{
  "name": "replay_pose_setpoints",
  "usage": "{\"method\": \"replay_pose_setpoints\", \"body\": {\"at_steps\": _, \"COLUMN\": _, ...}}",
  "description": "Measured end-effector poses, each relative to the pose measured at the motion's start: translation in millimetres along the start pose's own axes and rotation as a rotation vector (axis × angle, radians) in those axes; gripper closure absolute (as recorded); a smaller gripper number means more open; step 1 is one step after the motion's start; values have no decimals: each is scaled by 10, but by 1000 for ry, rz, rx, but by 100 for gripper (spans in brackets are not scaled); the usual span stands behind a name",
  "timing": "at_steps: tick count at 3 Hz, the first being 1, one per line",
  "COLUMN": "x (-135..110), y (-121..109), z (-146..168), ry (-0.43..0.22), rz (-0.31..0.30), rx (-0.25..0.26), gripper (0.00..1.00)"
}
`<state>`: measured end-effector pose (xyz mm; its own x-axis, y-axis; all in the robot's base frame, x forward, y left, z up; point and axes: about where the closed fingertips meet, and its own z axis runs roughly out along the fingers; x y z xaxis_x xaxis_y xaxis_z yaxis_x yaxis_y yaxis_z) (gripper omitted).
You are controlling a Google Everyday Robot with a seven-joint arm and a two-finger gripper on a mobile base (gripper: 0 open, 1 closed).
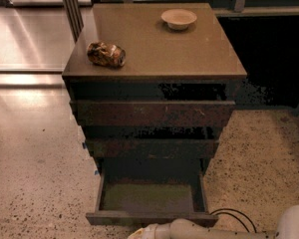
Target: Close bottom drawer
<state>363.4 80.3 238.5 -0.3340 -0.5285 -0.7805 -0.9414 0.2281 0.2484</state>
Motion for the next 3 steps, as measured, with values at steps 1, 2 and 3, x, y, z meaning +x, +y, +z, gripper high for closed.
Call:
{"method": "replay_pose_setpoints", "body": {"at_steps": 1, "x": 0, "y": 0, "z": 0, "ry": 0, "rz": 0, "rx": 0, "gripper": 100}}
{"method": "replay_pose_setpoints", "body": {"at_steps": 2, "x": 72, "y": -393, "z": 175, "ry": -29, "rz": 29, "rx": 45, "gripper": 100}}
{"method": "replay_pose_setpoints", "body": {"at_steps": 3, "x": 73, "y": -393, "z": 176, "ry": -29, "rz": 30, "rx": 45, "gripper": 100}}
